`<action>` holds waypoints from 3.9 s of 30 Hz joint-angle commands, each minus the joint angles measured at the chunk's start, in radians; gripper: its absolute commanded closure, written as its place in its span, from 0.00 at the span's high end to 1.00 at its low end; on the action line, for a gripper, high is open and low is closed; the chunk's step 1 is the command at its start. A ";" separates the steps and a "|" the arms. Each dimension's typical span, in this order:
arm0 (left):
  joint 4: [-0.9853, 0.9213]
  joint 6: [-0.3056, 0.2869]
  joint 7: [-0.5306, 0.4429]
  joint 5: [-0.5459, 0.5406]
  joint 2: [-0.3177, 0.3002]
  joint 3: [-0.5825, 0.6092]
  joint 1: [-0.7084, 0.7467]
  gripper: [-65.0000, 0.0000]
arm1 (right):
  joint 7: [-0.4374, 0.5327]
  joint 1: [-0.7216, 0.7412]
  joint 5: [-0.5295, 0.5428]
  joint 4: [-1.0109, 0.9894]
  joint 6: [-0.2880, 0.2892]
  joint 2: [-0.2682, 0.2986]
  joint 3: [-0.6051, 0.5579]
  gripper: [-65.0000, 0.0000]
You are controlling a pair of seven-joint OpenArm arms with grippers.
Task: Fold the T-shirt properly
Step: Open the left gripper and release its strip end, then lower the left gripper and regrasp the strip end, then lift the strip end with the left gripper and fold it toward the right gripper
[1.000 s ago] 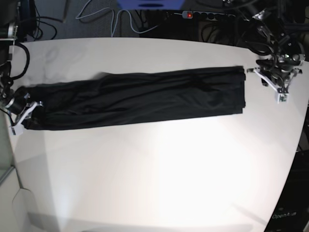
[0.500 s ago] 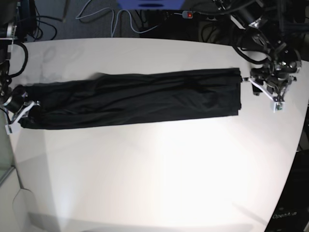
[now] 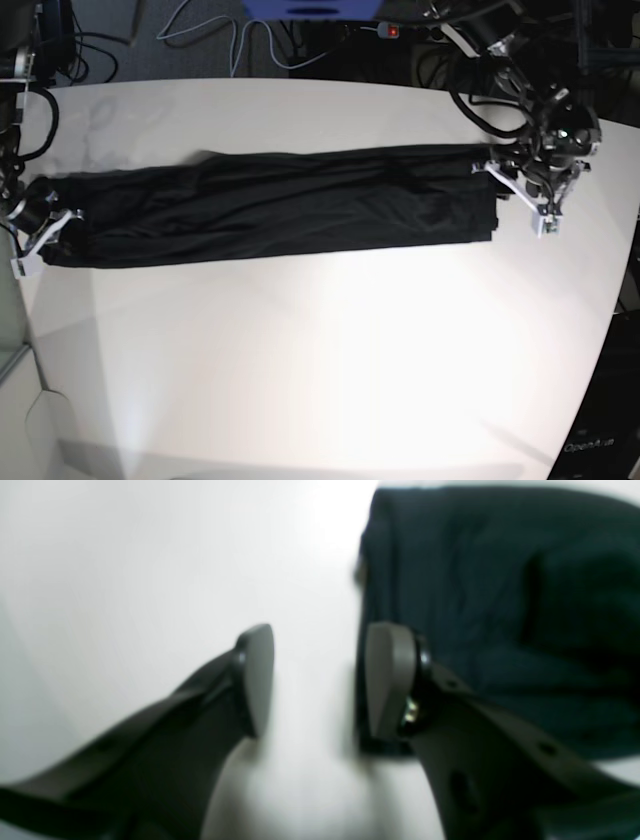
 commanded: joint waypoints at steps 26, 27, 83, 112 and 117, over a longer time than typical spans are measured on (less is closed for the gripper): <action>0.020 0.003 0.276 -0.018 -0.072 -0.169 -0.109 0.80 | -0.098 -0.011 -0.079 -0.011 -0.031 -0.009 -0.075 0.00; 0.020 0.003 0.285 -0.018 -0.072 -0.167 -0.109 0.80 | -0.098 -0.011 -0.079 -0.011 -0.031 -0.009 -0.075 0.00; -0.301 0.003 0.392 -0.225 -0.034 -0.019 -0.131 0.80 | -0.097 0.007 -0.079 -0.008 -0.031 -0.012 -0.075 0.00; -0.307 0.003 0.436 -0.222 -0.068 -0.017 -0.034 0.16 | -0.097 0.012 -0.079 -0.008 -0.031 -0.013 -0.075 0.00; -0.307 0.003 0.436 -0.222 -0.071 -0.017 -0.042 0.04 | -0.097 0.012 -0.079 -0.008 -0.031 -0.013 -0.075 0.00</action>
